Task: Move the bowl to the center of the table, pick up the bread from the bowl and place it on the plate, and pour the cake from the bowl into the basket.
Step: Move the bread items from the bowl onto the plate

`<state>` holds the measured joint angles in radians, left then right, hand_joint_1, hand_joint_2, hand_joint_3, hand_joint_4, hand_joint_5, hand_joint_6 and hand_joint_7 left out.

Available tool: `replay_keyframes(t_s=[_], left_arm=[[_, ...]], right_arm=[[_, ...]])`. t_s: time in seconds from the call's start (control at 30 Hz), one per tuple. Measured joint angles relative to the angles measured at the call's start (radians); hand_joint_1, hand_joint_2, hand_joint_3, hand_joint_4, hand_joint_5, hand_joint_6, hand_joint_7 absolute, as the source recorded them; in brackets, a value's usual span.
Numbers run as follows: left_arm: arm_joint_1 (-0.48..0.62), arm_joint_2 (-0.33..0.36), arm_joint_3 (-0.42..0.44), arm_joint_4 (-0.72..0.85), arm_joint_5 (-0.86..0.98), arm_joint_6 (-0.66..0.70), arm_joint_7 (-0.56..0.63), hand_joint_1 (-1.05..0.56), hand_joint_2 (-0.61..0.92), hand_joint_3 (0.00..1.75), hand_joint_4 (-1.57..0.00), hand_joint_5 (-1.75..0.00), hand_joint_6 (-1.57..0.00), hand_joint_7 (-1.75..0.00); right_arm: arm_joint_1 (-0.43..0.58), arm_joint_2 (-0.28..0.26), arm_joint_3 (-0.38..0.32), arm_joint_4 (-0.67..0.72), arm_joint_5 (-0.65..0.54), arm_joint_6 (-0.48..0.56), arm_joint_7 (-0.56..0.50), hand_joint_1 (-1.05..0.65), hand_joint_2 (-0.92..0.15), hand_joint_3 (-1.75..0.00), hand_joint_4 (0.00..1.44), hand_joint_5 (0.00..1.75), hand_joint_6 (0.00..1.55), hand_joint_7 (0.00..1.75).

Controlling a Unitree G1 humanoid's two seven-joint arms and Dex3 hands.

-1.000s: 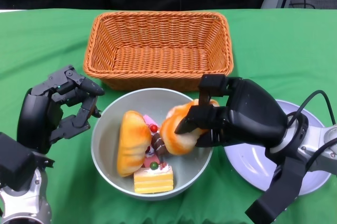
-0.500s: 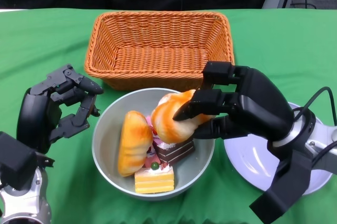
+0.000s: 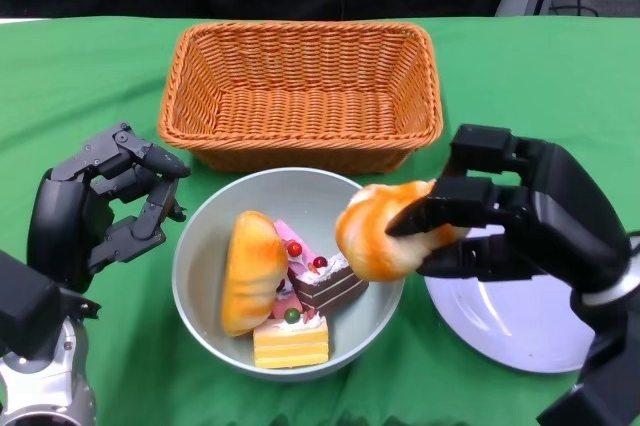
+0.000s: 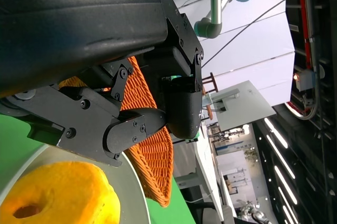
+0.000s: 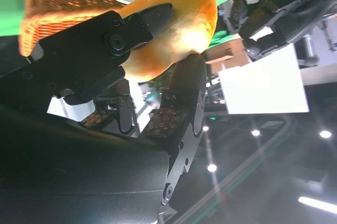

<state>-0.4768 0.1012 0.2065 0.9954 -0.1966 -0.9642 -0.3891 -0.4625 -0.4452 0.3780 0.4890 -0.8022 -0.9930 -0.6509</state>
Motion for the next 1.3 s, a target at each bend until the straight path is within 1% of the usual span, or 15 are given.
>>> replay_keyframes(t_s=[0.1, 0.2, 0.3, 0.37, 0.4, 0.47, 0.53, 0.6, 0.73, 0.8, 0.97, 1.1, 1.17, 1.3], left_arm=[[0.000, 0.004, 0.000, 0.000, 0.002, 0.001, 0.000, -0.15, 0.74, 0.76, -0.80, -1.56, -0.81, -1.19], [0.000, 0.007, 0.001, 0.001, 0.001, 0.001, 0.000, -0.14, 0.74, 0.75, -0.81, -1.56, -0.82, -1.19], [0.000, 0.008, 0.001, 0.003, 0.001, 0.000, 0.000, -0.16, 0.73, 0.77, -0.80, -1.58, -0.82, -1.19], [0.000, 0.008, 0.001, 0.003, 0.001, -0.002, 0.000, -0.17, 0.72, 0.78, -0.80, -1.58, -0.82, -1.20], [0.000, 0.008, 0.001, 0.004, 0.001, -0.002, 0.000, -0.17, 0.72, 0.78, -0.80, -1.58, -0.81, -1.20], [0.000, 0.009, 0.001, 0.004, 0.001, -0.003, 0.000, -0.17, 0.72, 0.78, -0.81, -1.58, -0.81, -1.21], [-0.001, 0.010, 0.001, 0.004, 0.001, -0.004, 0.000, -0.18, 0.73, 0.78, -0.81, -1.57, -0.81, -1.21], [-0.002, 0.010, 0.003, 0.005, 0.000, -0.005, 0.000, -0.17, 0.73, 0.78, -0.82, -1.57, -0.81, -1.22], [-0.003, 0.013, 0.008, 0.007, -0.001, -0.005, -0.001, -0.17, 0.72, 0.77, -0.82, -1.57, -0.81, -1.24], [-0.006, 0.013, 0.011, 0.007, -0.001, -0.005, -0.001, -0.17, 0.72, 0.77, -0.83, -1.57, -0.81, -1.25], [-0.014, 0.013, 0.019, 0.007, -0.003, -0.004, -0.006, -0.16, 0.69, 0.85, -0.82, -1.58, -0.80, -1.28], [-0.018, 0.013, 0.023, 0.007, -0.002, -0.004, -0.006, -0.16, 0.68, 0.87, -0.81, -1.59, -0.80, -1.29], [-0.018, 0.013, 0.024, 0.007, -0.003, -0.004, -0.008, -0.15, 0.68, 0.87, -0.81, -1.59, -0.80, -1.28], [-0.020, 0.012, 0.028, 0.007, -0.007, -0.001, -0.018, -0.15, 0.69, 0.85, -0.81, -1.58, -0.81, -1.27]], right_arm=[[0.054, -0.001, -0.038, -0.020, -0.001, 0.007, -0.004, -0.13, -0.84, 0.00, 0.84, 1.40, 0.94, 0.86], [0.094, -0.001, -0.063, -0.031, -0.003, 0.016, -0.014, -0.14, -0.85, -0.01, 0.86, 1.36, 0.93, 0.88], [0.123, -0.001, -0.093, -0.036, -0.005, 0.031, -0.032, -0.09, -0.85, 0.00, 0.85, 1.44, 0.93, 0.89], [0.138, -0.001, -0.110, -0.035, -0.006, 0.037, -0.046, -0.10, -0.85, 0.00, 0.84, 1.51, 0.94, 0.88], [0.146, -0.001, -0.118, -0.031, -0.008, 0.038, -0.060, -0.11, -0.85, -0.01, 0.83, 1.51, 0.94, 0.88], [0.152, -0.001, -0.123, -0.014, -0.021, 0.039, -0.091, -0.11, -0.86, -0.01, 0.83, 1.49, 0.94, 0.88], [0.153, -0.001, -0.124, 0.013, -0.036, 0.040, -0.117, -0.08, -0.84, 0.00, 0.83, 1.44, 0.93, 0.87], [0.153, -0.003, -0.124, 0.050, -0.065, 0.043, -0.168, -0.08, -0.82, 0.00, 0.84, 1.42, 0.94, 0.87], [0.147, -0.004, -0.117, 0.132, -0.123, 0.061, -0.274, -0.08, -0.82, 0.00, 0.87, 1.34, 0.95, 0.85], [0.140, -0.004, -0.109, 0.165, -0.143, 0.071, -0.317, -0.07, -0.82, -0.01, 0.87, 1.34, 0.95, 0.84], [0.099, -0.006, -0.071, 0.237, -0.183, 0.098, -0.411, -0.04, -0.82, 0.00, 0.88, 1.31, 0.97, 0.82], [0.074, -0.006, -0.037, 0.305, -0.200, 0.131, -0.480, -0.03, -0.82, 0.00, 0.89, 1.29, 0.99, 0.79], [0.066, -0.006, -0.022, 0.324, -0.203, 0.142, -0.504, -0.04, -0.79, 0.00, 0.91, 1.27, 1.02, 0.74], [0.051, 0.000, 0.016, 0.379, -0.218, 0.222, -0.557, -0.01, -0.73, 0.00, 0.90, 1.27, 1.06, 0.64]])
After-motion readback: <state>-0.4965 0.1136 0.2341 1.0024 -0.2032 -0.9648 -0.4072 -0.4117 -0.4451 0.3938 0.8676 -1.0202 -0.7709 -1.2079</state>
